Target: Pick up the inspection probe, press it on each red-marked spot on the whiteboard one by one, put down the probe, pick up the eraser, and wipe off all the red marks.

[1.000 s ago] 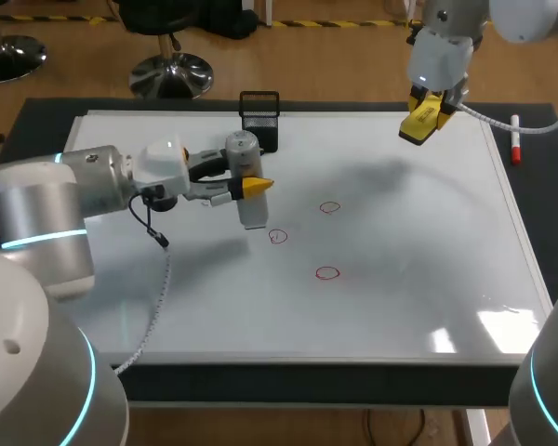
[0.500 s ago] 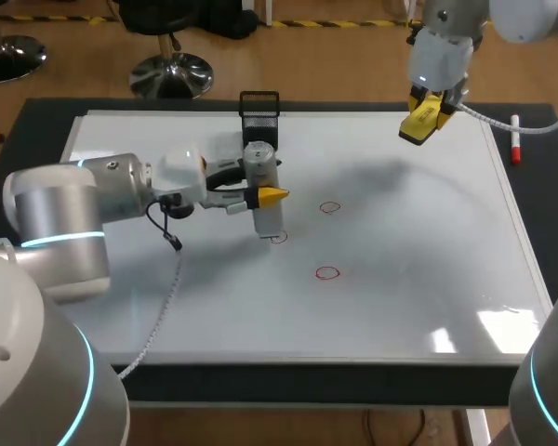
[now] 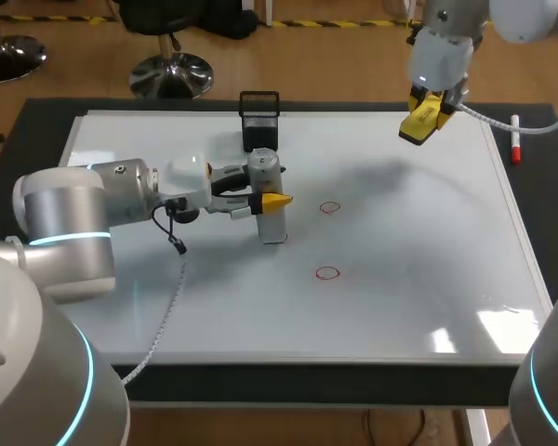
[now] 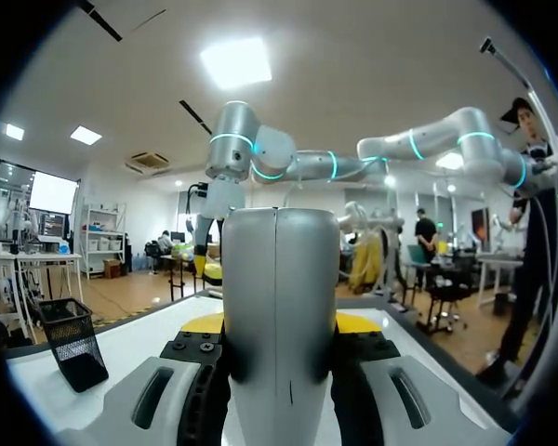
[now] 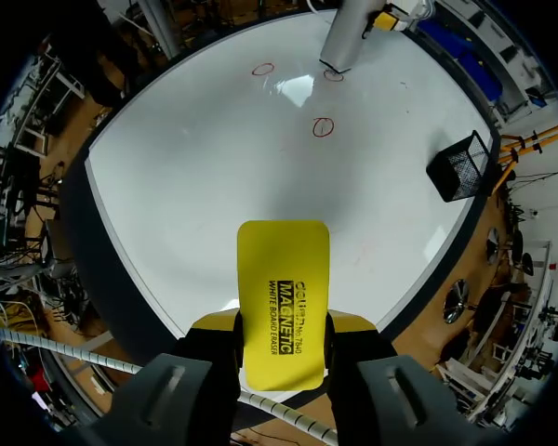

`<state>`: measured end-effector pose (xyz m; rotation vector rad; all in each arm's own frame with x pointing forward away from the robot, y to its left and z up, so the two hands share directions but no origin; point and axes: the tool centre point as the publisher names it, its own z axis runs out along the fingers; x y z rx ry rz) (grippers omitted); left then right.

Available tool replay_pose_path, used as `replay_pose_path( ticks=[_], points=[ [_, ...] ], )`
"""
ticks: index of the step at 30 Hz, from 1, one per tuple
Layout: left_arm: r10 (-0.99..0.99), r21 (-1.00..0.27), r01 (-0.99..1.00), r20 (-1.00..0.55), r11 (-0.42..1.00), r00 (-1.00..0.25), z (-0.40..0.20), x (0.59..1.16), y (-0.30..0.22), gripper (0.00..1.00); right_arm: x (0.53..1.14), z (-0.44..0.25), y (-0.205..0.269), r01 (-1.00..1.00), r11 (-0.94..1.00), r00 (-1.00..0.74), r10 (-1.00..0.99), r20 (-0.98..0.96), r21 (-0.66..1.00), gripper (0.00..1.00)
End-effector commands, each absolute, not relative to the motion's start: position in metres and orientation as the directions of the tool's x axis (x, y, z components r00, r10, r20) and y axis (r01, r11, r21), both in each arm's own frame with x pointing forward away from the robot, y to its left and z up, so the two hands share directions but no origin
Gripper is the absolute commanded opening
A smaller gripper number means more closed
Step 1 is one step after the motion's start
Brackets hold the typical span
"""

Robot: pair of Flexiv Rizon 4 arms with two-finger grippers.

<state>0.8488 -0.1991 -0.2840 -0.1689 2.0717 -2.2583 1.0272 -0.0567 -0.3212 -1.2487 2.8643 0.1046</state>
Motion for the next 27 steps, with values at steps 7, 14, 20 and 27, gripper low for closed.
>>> replay_pose_path(
  ticks=[7,14,20,27],
  points=[
    [-0.096,-0.994,-0.028,0.037,-0.101,-0.995,-0.292,0.858,-0.213,0.00,1.027,-0.320,-0.058,-0.734,0.677,-0.679,-0.733,-0.039,0.053,0.00],
    [-0.088,-0.995,-0.032,0.040,-0.094,-0.995,-0.295,0.862,-0.216,0.00,1.027,-0.320,-0.058,-0.734,0.677,-0.679,-0.733,-0.039,0.053,0.00],
    [-0.083,-0.996,-0.026,0.033,-0.081,-0.996,-0.295,0.863,-0.218,0.00,1.027,-0.320,-0.058,-0.734,0.677,-0.679,-0.733,-0.039,0.053,0.00],
    [-0.083,-0.997,-0.031,0.037,-0.072,-0.996,-0.297,0.862,-0.217,0.00,1.027,-0.320,-0.058,-0.734,0.677,-0.679,-0.733,-0.039,0.053,0.00]
  ],
)
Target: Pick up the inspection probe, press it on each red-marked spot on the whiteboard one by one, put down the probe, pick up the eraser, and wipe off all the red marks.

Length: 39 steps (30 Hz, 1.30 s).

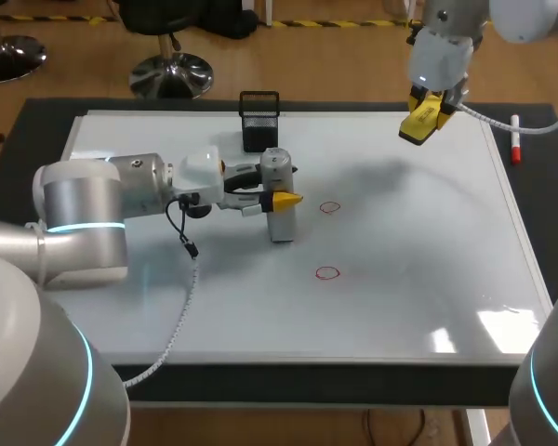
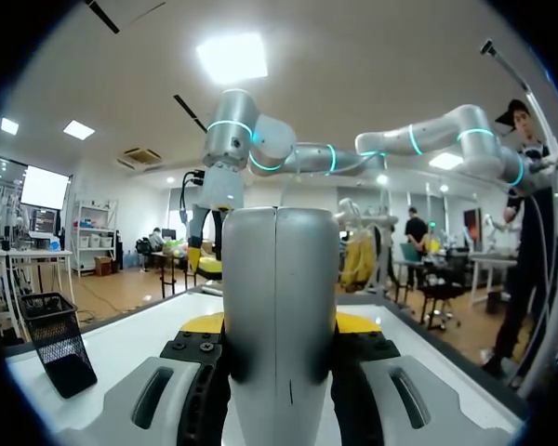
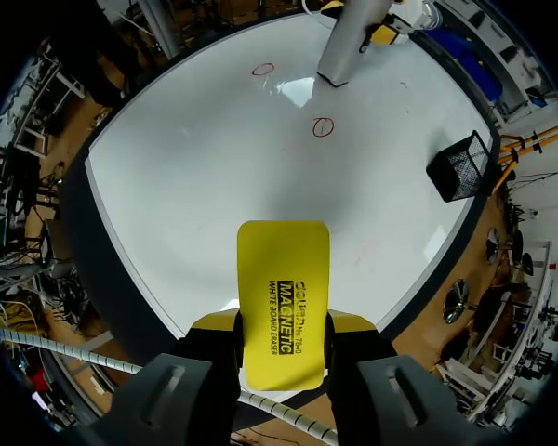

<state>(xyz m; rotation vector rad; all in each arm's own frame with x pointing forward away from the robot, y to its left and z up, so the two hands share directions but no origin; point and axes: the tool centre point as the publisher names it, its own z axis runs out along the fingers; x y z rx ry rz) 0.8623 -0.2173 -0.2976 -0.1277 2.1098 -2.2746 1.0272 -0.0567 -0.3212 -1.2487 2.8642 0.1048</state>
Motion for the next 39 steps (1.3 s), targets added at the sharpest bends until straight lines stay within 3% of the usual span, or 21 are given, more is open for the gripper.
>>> replay_pose_path(
  ticks=[1,29,39],
  points=[
    [-0.083,-0.997,-0.031,0.037,-0.071,-0.996,-0.298,0.862,-0.217,0.00,1.027,-0.320,-0.058,-0.734,0.677,-0.679,-0.733,-0.039,0.053,0.00],
    [-0.076,-0.997,-0.037,0.042,-0.066,-0.996,-0.299,0.863,-0.218,0.00,1.027,-0.320,-0.058,-0.734,0.677,-0.679,-0.733,-0.039,0.053,0.00],
    [-0.068,-0.997,0.002,0.003,-0.075,-0.998,-0.265,0.863,-0.223,0.00,1.027,-0.320,-0.058,-0.734,0.677,-0.679,-0.733,-0.039,0.053,0.00]
  ],
)
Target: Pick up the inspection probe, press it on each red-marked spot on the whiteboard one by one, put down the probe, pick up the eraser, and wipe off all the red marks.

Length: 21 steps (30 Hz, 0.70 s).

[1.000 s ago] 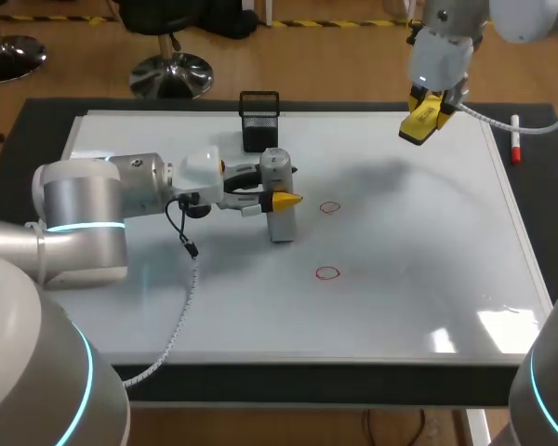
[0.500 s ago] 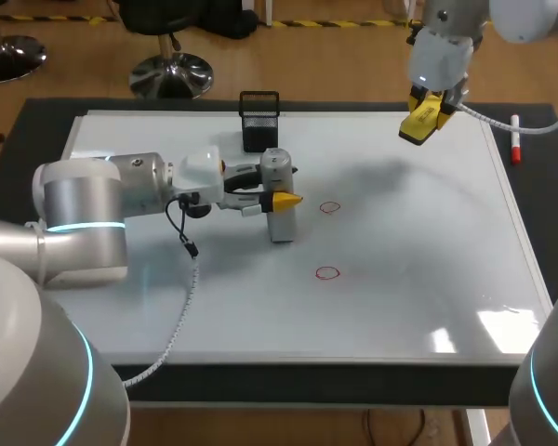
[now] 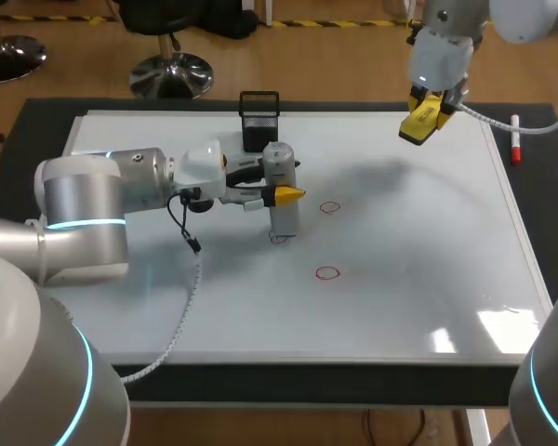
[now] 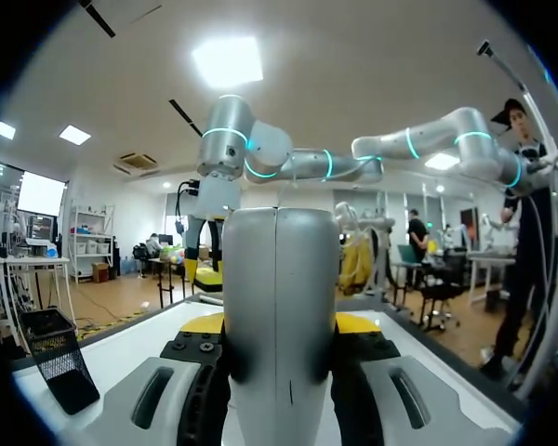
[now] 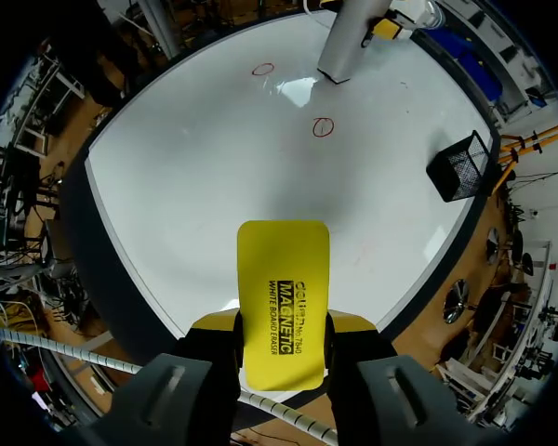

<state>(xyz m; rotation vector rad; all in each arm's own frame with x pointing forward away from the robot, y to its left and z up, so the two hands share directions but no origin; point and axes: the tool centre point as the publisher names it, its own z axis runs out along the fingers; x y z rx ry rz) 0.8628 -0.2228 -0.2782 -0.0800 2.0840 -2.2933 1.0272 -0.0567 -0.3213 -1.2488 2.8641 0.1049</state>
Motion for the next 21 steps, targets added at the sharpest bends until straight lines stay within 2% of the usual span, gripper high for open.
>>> replay_pose_path(
  ticks=[1,11,21],
  points=[
    [-0.068,-0.997,0.003,0.002,-0.073,-0.998,-0.263,0.864,-0.223,0.00,1.027,-0.320,-0.058,-0.734,0.677,-0.679,-0.733,-0.039,0.053,0.00],
    [-0.100,-1.000,0.023,-0.021,-0.019,-0.995,-0.251,0.888,-0.203,0.00,1.027,-0.320,-0.058,-0.734,0.677,-0.679,-0.733,-0.039,0.053,0.00],
    [-0.236,-0.998,0.052,-0.058,0.034,-0.970,-0.236,0.919,-0.147,0.00,1.027,-0.320,-0.058,-0.734,0.677,-0.679,-0.733,-0.039,0.053,0.00]
  ],
)
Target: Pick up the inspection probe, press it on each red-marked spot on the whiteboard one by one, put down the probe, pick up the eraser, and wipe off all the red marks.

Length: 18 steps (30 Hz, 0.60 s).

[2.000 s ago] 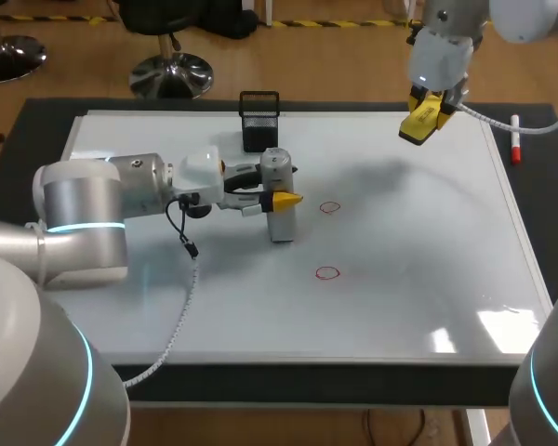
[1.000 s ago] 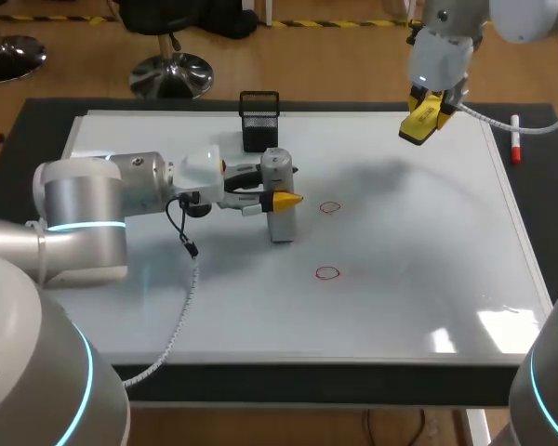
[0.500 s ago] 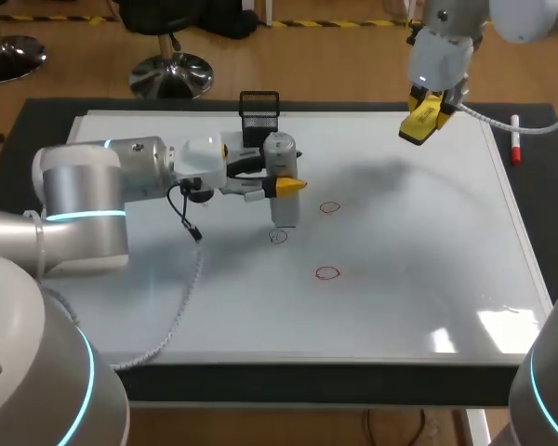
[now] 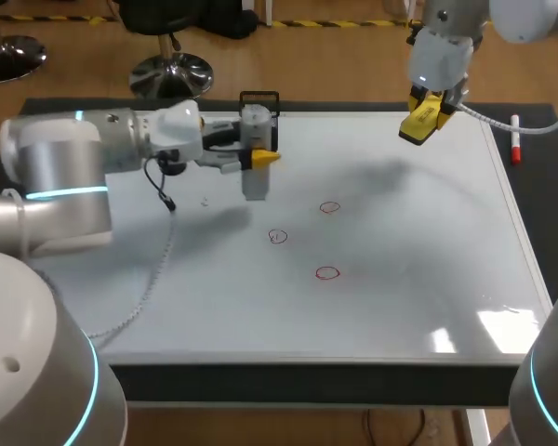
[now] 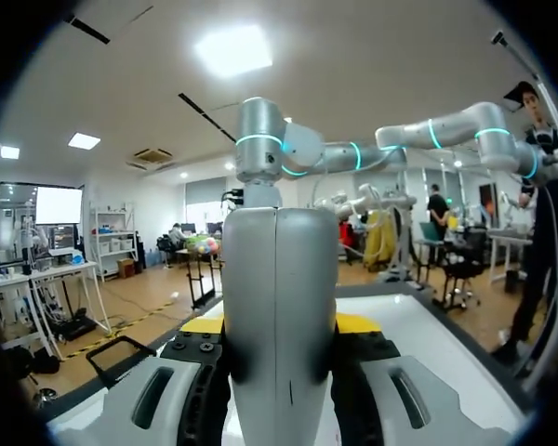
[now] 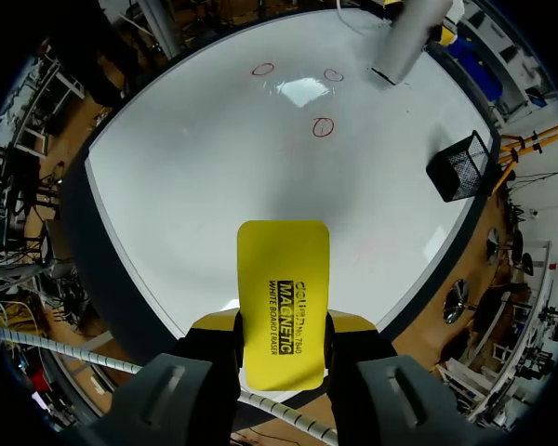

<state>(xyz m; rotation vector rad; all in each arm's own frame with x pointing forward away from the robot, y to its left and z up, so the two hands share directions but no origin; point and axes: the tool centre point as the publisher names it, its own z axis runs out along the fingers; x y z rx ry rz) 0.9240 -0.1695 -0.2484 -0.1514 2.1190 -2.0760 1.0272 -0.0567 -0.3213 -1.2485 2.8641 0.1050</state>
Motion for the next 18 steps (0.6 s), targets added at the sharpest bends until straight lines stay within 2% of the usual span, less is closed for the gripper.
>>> replay_pose_path(
  ticks=[1,18],
  points=[
    [-0.250,-0.998,0.055,-0.061,0.029,-0.966,-0.235,0.922,-0.141,0.00,1.027,-0.320,-0.058,-0.734,0.677,-0.679,-0.733,-0.039,0.053,0.00],
    [-0.401,-0.998,0.044,-0.057,0.041,-0.914,-0.243,0.965,-0.073,0.00,1.027,-0.320,-0.058,-0.734,0.677,-0.679,-0.733,-0.039,0.053,0.00]
  ],
)
